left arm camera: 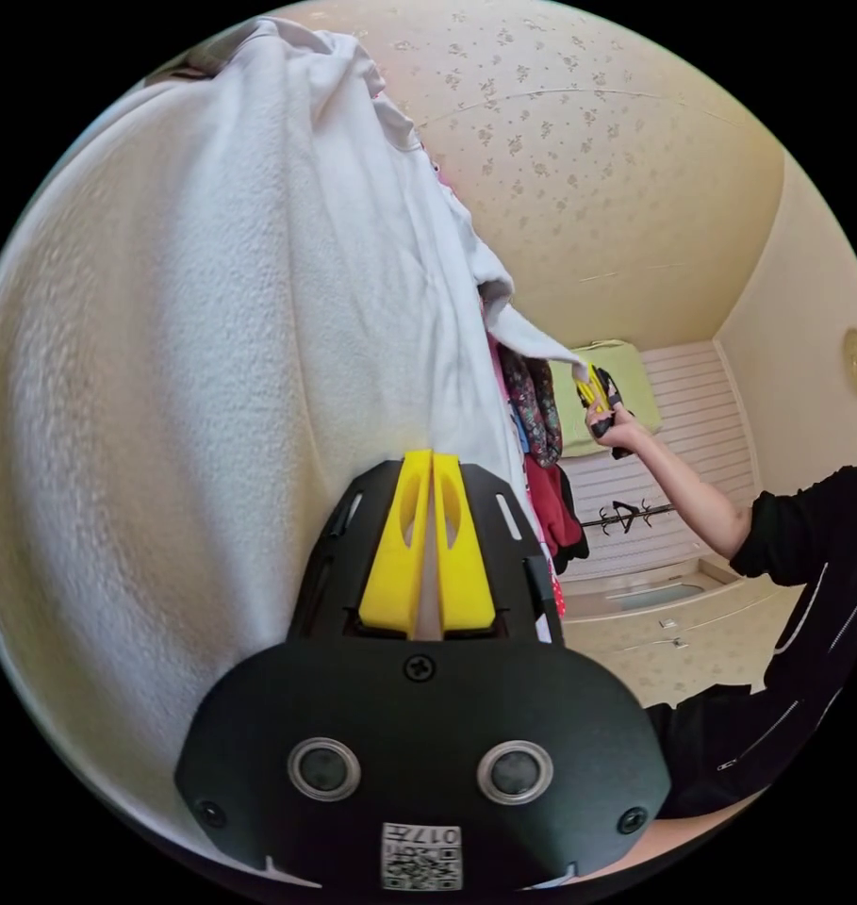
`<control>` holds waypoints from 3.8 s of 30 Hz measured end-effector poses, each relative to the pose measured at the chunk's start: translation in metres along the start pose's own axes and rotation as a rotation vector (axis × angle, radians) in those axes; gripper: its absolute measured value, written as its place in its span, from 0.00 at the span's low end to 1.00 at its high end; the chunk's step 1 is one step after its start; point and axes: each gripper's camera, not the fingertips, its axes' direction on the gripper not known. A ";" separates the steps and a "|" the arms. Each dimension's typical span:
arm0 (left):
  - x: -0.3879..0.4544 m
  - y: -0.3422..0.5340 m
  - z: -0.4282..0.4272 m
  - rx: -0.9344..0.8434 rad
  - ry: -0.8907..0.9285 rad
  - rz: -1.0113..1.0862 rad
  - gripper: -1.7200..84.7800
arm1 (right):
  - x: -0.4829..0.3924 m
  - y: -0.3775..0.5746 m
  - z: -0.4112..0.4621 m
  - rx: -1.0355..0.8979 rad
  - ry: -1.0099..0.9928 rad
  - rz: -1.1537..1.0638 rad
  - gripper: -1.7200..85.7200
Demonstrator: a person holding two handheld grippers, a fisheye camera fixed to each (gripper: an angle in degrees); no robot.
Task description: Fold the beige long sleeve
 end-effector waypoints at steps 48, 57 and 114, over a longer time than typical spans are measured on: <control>0.142 -0.071 -0.099 0.282 -0.257 0.065 0.15 | -0.237 0.047 0.368 -0.784 0.183 -0.894 0.23; 0.134 -0.136 -0.006 0.073 -0.523 -0.071 0.13 | -0.224 0.060 0.489 -0.961 0.562 -1.059 0.09; 0.301 0.025 -0.020 0.375 -0.420 -0.219 0.06 | -0.097 0.280 0.377 -0.834 -0.418 -0.635 0.22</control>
